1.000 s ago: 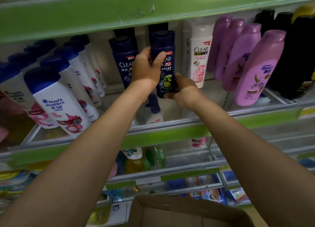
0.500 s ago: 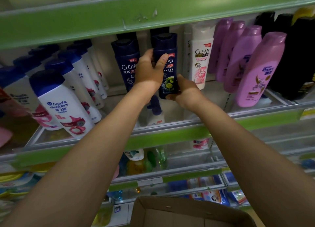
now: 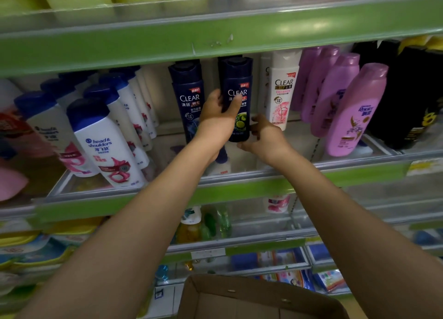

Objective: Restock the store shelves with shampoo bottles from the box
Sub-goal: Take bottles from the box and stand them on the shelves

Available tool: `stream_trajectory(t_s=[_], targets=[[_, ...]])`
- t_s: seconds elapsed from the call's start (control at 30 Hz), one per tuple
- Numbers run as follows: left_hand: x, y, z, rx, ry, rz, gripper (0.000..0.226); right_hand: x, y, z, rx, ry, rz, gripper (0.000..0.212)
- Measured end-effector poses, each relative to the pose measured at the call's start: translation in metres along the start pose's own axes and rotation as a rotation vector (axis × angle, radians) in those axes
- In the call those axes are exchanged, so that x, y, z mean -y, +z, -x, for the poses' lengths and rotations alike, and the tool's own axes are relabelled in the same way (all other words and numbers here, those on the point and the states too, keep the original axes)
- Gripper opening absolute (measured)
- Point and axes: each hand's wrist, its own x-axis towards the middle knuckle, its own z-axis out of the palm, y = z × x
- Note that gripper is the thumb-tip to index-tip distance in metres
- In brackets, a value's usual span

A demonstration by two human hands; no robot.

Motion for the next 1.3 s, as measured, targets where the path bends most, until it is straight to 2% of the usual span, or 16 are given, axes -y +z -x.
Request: stream_trajectory(t_s=[0.1,0.23,0.4,0.6,0.77,1.07,1.3], targets=[[0.0,-0.008,0.036,0.0,-0.087,0.001,0.048,0.002,-0.005,0.025,-0.081,-0.025,0.054,0.065],[0.003,-0.031,0.086,-0.066,-0.045,-0.03,0.038,0.009,-0.007,0.066,-0.173,-0.096,0.031,0.055],[-0.003,-0.071,0.15,-0.181,-0.092,0.054,0.019,0.037,-0.006,0.111,-0.087,-0.162,-0.063,0.047],[0.003,-0.138,0.215,-0.316,-0.145,0.134,0.015,0.081,0.024,0.153,0.069,-0.223,-0.18,0.036],[0.023,-0.212,0.235,-0.363,-0.159,0.157,0.011,0.12,0.074,0.18,0.108,-0.25,-0.246,0.034],[0.052,-0.34,0.213,-0.222,-0.16,0.136,0.011,0.192,0.174,0.19,0.022,-0.172,-0.351,0.031],[0.066,-0.378,0.189,-0.111,-0.155,0.122,0.011,0.22,0.192,0.183,-0.083,-0.121,-0.323,0.034]])
